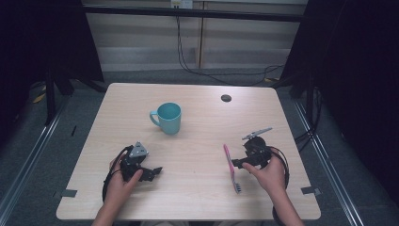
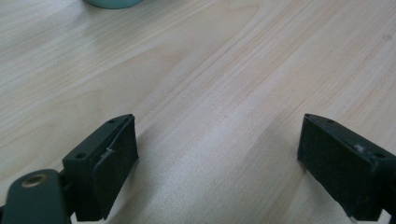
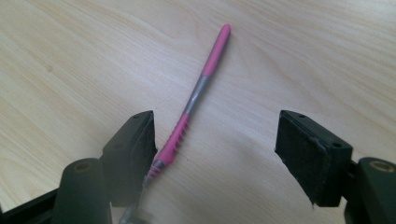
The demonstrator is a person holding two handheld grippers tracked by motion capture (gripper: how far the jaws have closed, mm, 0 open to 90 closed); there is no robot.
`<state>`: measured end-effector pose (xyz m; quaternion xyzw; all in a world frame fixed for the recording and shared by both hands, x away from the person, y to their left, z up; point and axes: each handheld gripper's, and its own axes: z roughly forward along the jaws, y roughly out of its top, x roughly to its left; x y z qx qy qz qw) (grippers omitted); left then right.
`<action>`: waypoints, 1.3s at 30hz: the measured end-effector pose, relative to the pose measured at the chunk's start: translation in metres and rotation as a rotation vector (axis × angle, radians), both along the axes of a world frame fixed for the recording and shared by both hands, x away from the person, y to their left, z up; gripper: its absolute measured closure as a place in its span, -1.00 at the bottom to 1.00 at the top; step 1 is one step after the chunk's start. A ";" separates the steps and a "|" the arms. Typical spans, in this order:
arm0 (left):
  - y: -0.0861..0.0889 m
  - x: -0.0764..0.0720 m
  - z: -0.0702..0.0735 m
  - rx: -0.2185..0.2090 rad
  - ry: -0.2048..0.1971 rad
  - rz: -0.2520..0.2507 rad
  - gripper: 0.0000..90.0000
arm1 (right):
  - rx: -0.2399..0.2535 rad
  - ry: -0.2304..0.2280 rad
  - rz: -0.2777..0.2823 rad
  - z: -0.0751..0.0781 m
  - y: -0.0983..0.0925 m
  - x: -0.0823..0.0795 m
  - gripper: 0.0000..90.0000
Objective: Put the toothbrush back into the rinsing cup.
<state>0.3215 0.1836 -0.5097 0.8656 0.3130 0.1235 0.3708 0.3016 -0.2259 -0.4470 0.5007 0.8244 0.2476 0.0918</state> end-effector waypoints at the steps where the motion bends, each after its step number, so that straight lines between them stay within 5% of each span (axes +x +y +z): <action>1: 0.000 0.000 0.000 0.000 -0.001 0.000 -0.74 | -0.003 0.001 0.004 0.000 0.001 0.000 -0.34; 15: 0.000 0.000 0.000 0.001 0.000 0.000 -0.74 | -0.004 0.063 -0.012 -0.001 0.010 0.006 -0.28; 23: 0.000 0.000 0.000 0.000 0.000 0.000 -0.74 | -0.008 0.060 -0.032 0.002 0.013 0.007 -0.17; 29: 0.000 0.000 0.000 -0.001 0.000 0.001 -0.74 | -0.012 0.137 -0.080 0.003 0.017 0.009 -0.12; 39: 0.000 0.000 0.000 0.000 0.000 0.000 -0.74 | -0.014 0.178 -0.084 0.002 0.025 0.011 0.02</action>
